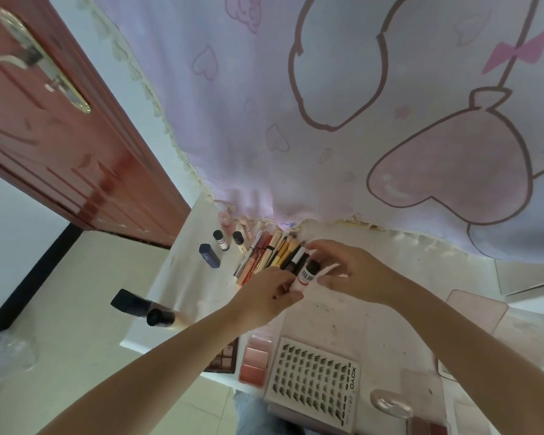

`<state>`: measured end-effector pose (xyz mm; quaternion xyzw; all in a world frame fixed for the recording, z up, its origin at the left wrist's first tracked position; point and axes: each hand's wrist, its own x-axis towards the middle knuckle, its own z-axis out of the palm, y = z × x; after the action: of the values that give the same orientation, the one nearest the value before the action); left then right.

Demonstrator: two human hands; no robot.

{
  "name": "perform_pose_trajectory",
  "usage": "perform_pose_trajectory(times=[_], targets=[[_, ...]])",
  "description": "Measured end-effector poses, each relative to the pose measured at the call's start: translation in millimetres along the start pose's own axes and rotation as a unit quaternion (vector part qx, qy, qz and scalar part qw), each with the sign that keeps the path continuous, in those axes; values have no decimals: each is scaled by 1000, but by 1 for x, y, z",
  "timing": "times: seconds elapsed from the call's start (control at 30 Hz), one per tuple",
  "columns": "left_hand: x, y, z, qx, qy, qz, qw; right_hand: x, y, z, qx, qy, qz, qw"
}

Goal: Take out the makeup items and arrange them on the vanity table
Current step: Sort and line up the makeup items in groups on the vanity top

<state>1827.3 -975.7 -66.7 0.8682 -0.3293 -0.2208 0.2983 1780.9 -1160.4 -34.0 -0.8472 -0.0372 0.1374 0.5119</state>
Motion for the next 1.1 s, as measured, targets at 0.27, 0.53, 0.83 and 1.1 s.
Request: perform_pose_trajectory(times=[0.27,0.53,0.83,1.1], targets=[[12,-48,11,-106,305,-264,909,26,65,7,-136,106,138,975],[43,-71,7,-190,324,-479,793,22,132,12,-347,-12,289,892],[57,-80,17,-174,300,-512,785,18,140,3,-333,-43,285,898],[61,-81,20,-141,278,-518,797,43,138,-19,-332,116,226,908]])
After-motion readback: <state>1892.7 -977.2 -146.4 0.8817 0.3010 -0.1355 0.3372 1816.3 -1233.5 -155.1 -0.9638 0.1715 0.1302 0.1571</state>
